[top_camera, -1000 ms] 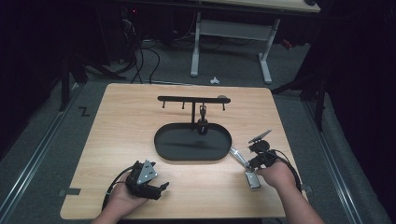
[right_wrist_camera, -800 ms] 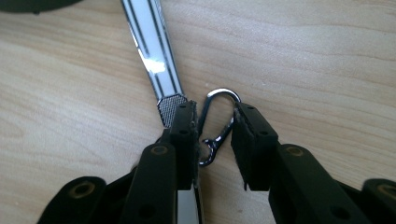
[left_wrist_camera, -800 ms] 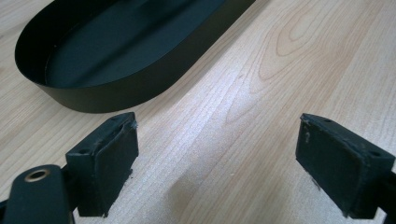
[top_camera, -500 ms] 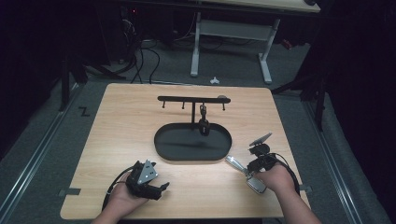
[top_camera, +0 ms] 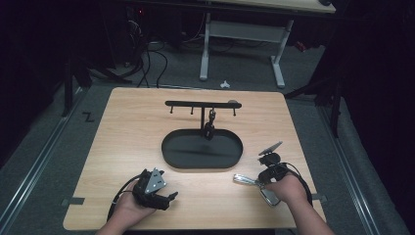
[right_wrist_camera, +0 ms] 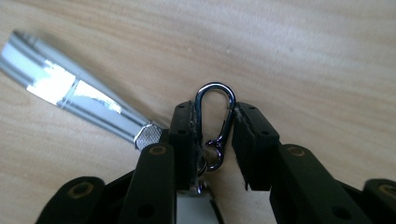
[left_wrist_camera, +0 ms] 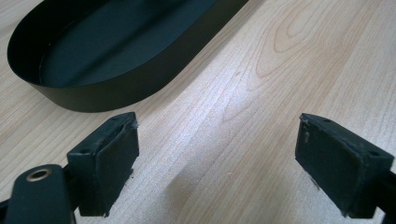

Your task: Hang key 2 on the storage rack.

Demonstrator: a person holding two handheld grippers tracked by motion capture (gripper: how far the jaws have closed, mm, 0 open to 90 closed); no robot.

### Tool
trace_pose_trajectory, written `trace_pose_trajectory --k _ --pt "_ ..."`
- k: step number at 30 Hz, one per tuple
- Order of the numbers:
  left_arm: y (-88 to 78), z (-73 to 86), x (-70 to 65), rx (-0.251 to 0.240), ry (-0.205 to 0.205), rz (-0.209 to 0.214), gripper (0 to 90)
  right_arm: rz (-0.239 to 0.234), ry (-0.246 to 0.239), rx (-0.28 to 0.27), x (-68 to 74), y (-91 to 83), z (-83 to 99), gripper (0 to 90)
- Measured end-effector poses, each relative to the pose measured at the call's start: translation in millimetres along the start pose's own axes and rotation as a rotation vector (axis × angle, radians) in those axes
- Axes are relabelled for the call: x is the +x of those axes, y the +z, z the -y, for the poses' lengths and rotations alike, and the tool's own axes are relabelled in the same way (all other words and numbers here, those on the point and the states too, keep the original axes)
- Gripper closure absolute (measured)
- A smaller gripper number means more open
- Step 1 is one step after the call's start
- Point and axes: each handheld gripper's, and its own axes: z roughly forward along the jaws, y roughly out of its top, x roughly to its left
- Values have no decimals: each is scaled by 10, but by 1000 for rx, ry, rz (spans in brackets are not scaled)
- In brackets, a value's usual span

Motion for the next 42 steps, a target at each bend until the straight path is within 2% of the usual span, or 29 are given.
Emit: trace_pose_trajectory --k 3,4,6,8,11,18,20,22,24,25,28,31,33,35,37,42 --pt "-3 1 1 0 1 0 141 37 -23 -28 11 12 -47 732" --pt "-4 2 1 0 0 -1 141 38 -26 -30 13 12 -60 737" --pt "-2 3 3 -2 -2 -1 143 35 -25 -69 14 -30 -95 850" --pt "1 4 3 3 -1 2 144 36 -28 -63 14 -69 -132 859" --pt "3 4 -3 5 2 4 145 58 -32 -35 14 -58 -142 840" --pt "8 7 -9 12 10 12 148 57 -3 -51 -79 -65 -98 788" --pt "8 6 -14 12 11 12 149 35 25 -53 -116 -75 -87 696" --pt "12 5 -14 13 12 13 149 3 48 -62 -129 -59 -79 653" --pt "17 5 -13 16 13 14 149 5 37 -48 -115 -34 -77 651" --pt "17 5 -15 16 13 14 149 13 25 -18 -90 4 -74 655" --pt "12 5 -20 12 14 13 149 13 18 -14 -65 18 -69 698" --pt "10 4 -19 14 15 14 150 35 -19 -14 -36 11 -60 725" --pt "9 5 -18 13 15 14 150 44 -22 -20 -31 11 -53 731" --pt "8 5 -18 13 16 15 150 30 -10 -24 -42 4 -52 751" --pt "8 4 -20 13 17 16 150 20 7 -53 -66 -48 -59 840" --pt "9 4 -21 12 18 18 150 37 18 -31 -127 -60 -39 859"
